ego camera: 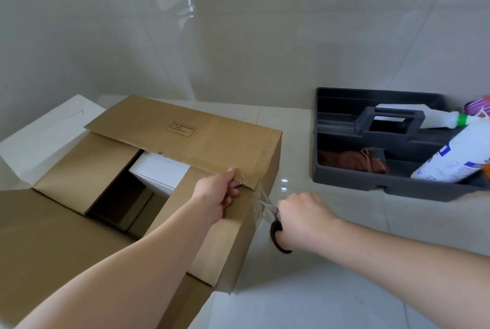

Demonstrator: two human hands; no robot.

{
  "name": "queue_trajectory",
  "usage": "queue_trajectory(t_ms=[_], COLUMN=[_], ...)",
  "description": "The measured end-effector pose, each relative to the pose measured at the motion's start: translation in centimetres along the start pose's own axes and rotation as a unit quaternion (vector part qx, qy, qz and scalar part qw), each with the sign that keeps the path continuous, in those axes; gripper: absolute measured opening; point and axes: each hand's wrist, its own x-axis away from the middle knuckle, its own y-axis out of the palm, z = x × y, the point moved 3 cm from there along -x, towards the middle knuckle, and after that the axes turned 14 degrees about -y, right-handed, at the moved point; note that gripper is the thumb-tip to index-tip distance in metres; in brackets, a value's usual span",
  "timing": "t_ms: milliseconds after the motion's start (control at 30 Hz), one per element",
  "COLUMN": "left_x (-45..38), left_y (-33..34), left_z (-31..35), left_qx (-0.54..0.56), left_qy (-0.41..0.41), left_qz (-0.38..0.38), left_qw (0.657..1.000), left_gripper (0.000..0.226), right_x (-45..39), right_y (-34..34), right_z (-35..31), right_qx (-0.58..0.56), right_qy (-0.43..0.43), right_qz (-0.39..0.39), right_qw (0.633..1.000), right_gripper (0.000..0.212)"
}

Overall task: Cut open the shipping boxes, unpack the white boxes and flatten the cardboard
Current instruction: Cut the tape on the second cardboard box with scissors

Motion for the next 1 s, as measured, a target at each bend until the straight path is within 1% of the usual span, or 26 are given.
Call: queue_trajectory(t_ms=[100,167,233,300,367,500,700,800,867,1000], left_x=[0.1,0.1,0.2,0.1,0.0,-0.5,-1.1,-1.2,-1.2,-1.2], left_y=[0.7,0.8,0.8,0.8,0.8,0.8,0.9,0.9,0.9,0.9], left_z=[0.0,0.0,0.0,0.1,0.1,0.2,0.2,0.3,0.4,0.4], left_qx=[0.009,0.004,-0.006,-0.002,0.008,-0.012,-0.014,-0.009,-0.003,-0.002], left_qy=[0.004,-0.005,-0.017,-0.021,-0.019,-0.022,-0.024,-0.034,-0.034,-0.026], left_qz=[0.011,0.020,0.018,0.005,-0.006,-0.010,-0.016,-0.031,-0.041,-0.044], left_qw=[1.000,1.000,1.000,1.000,1.000,1.000,1.000,0.999,0.999,0.999], left_gripper=[0.033,0.036,0.036,0.032,0.028,0.031,0.029,0.026,0.021,0.017], right_x=[-0.4,-0.6,-0.6,-0.8,-0.7,-0.6,-0.5,-0.3,-0.2,-0.6], right_y=[-0.3,-0.4,-0.5,-0.3,0.1,0.9,1.4,1.1,1.1,1.6], right_z=[-0.5,-0.9,-1.5,-2.0,-2.4,-2.6,-2.7,-2.1,-2.0,-2.8], right_qx=[-0.012,-0.026,-0.032,-0.046,-0.068,-0.074,-0.074,-0.067,-0.067,-0.067], right_qy=[0.048,0.073,0.086,0.097,0.110,0.118,0.122,0.145,0.163,0.145], right_qz=[-0.040,-0.053,-0.057,-0.050,-0.033,0.000,0.002,0.022,0.028,0.011], right_qw=[0.998,0.996,0.994,0.993,0.991,0.990,0.990,0.987,0.984,0.987], right_gripper=[0.014,0.011,0.014,0.021,0.019,0.027,0.035,0.037,0.039,0.035])
